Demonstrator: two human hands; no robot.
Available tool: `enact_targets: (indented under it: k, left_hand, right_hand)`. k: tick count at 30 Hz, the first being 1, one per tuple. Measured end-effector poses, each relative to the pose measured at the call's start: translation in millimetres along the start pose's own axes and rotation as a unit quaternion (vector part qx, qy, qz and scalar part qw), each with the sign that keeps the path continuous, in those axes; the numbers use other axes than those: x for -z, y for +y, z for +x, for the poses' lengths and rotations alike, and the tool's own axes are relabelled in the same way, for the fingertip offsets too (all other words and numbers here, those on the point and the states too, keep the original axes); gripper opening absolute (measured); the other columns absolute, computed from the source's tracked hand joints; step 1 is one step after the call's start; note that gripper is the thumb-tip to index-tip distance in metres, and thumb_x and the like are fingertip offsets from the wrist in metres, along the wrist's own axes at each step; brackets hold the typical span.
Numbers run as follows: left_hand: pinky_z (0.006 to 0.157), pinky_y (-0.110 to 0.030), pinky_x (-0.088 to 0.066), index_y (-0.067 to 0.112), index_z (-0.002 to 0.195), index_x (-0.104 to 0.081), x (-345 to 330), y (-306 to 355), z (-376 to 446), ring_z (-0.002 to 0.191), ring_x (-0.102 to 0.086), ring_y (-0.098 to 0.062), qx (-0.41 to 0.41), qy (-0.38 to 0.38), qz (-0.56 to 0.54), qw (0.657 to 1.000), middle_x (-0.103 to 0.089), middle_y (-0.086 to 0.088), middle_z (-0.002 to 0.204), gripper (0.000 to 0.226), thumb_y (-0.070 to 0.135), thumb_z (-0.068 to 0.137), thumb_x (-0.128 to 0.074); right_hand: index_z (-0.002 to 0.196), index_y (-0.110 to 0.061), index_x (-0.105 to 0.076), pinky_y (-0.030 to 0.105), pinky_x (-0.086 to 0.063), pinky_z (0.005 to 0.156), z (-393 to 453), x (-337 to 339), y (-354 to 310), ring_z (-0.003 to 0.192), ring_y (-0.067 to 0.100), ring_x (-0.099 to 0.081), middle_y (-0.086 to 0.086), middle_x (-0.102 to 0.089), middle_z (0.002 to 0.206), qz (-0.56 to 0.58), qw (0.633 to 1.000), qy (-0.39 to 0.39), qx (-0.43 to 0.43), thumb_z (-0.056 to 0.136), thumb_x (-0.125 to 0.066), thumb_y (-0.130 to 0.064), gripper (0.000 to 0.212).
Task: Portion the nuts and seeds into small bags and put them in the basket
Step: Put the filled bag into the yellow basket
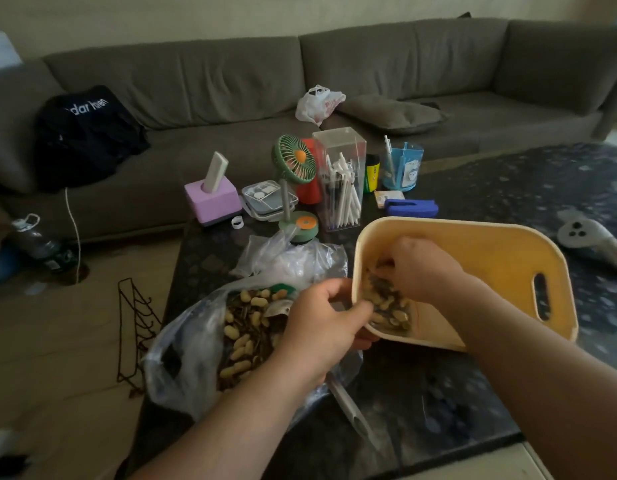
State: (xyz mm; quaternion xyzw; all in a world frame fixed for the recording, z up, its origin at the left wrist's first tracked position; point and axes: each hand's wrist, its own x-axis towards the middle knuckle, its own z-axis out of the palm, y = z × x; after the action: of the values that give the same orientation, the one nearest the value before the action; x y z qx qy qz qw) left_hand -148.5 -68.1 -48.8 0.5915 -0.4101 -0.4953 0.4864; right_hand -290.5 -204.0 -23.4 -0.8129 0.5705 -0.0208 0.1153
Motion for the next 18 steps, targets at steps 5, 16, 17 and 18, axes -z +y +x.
enact_targets:
  k: [5,16,17,18]
  left_hand:
    - [0.069,-0.036,-0.066,0.023,0.121,-0.071,2.5,-4.3,-1.0,0.082,-0.081,-0.022,-0.001,-0.002,-0.009,1.000,-0.081,0.000,0.104,0.024,0.015,0.098,-0.073]
    - [0.072,-0.036,-0.066,0.026,0.119,-0.072,2.3,-6.8,4.8,0.083,-0.081,-0.022,0.004,0.001,-0.031,1.000,-0.082,-0.003,0.103,0.022,0.019,0.098,-0.075]
    - [0.072,-0.036,-0.066,0.026,0.119,-0.072,2.7,-7.1,4.8,0.084,-0.081,-0.022,0.004,0.001,-0.032,0.999,-0.081,-0.002,0.103,0.023,0.020,0.098,-0.076]
    - [0.072,-0.035,-0.066,0.026,0.119,-0.072,2.6,-6.7,4.2,0.084,-0.081,-0.022,0.004,-0.001,-0.035,0.999,-0.082,-0.002,0.103,0.023,0.020,0.097,-0.076]
  right_hand:
    - [0.118,-0.023,-0.071,0.033,-0.059,0.086,-2.9,-2.1,-1.4,0.086,0.013,-0.068,-0.005,-0.071,0.100,-0.021,1.000,0.008,0.016,0.101,-0.066,-0.030,0.019]
    - [0.138,-0.044,-0.061,0.037,-0.049,0.108,-23.3,-0.7,7.3,0.123,0.016,-0.052,-0.008,-0.052,0.141,-0.073,0.987,-0.077,0.120,0.095,-0.066,-0.005,0.058]
    - [0.136,-0.044,-0.062,0.038,-0.049,0.109,-21.4,-1.1,8.0,0.122,0.016,-0.052,-0.008,-0.051,0.140,-0.065,0.988,-0.075,0.116,0.095,-0.065,-0.004,0.057]
    - [0.136,-0.043,-0.063,0.037,-0.050,0.108,-20.4,-0.2,7.9,0.121,0.016,-0.052,-0.008,-0.051,0.139,-0.060,0.989,-0.077,0.111,0.095,-0.064,-0.003,0.057]
